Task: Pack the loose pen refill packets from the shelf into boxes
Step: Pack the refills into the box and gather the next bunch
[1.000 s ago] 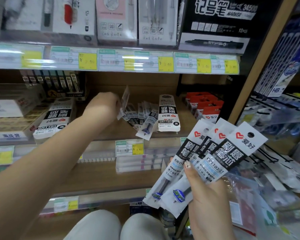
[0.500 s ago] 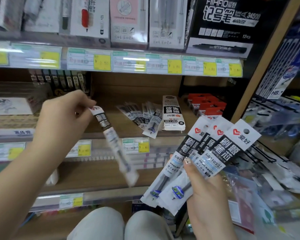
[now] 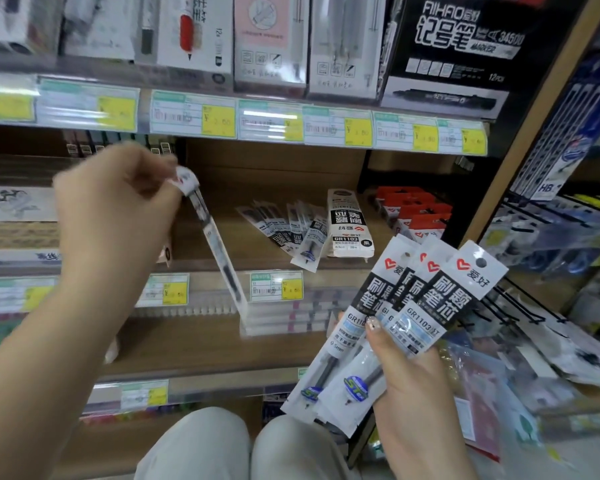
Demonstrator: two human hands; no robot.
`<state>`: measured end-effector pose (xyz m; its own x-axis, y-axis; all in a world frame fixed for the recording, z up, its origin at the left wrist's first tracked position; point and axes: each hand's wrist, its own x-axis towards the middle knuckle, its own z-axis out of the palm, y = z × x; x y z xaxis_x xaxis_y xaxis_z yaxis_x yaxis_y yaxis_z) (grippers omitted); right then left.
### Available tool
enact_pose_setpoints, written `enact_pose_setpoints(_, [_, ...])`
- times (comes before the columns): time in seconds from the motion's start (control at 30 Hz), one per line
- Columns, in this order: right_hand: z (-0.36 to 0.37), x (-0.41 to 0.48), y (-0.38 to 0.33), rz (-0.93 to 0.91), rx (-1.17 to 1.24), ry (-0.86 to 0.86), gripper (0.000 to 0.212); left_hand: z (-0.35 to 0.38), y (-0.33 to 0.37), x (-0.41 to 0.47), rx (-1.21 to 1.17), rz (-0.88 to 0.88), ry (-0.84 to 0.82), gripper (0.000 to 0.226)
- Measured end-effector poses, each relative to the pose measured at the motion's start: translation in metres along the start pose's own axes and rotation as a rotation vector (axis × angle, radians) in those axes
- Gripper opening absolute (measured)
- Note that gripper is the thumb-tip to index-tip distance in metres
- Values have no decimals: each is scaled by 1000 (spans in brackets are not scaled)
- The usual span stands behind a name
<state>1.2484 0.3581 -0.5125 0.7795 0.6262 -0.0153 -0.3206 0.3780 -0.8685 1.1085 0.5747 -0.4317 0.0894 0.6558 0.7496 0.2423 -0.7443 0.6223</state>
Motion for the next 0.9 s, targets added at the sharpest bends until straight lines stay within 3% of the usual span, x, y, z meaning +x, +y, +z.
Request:
enact_pose_setpoints(0.13, [-1, 1, 1, 15, 6, 29, 34, 5, 1, 15, 114, 44, 163, 12])
enact_pose_setpoints(0.3, [-4, 2, 2, 2, -35, 47, 33, 27, -17, -19, 309, 178, 96, 12])
enact_pose_setpoints(0.6, [-2, 6, 5, 12, -58, 44, 29, 29, -50, 1, 449, 24, 177, 21])
enact_pose_setpoints(0.7, [1, 6, 7, 24, -58, 53, 32, 25, -59, 11, 464, -45, 217, 15])
enact_pose_setpoints(0.9, [2, 8, 10, 24, -65, 63, 37, 34, -62, -10, 496, -16, 43, 9])
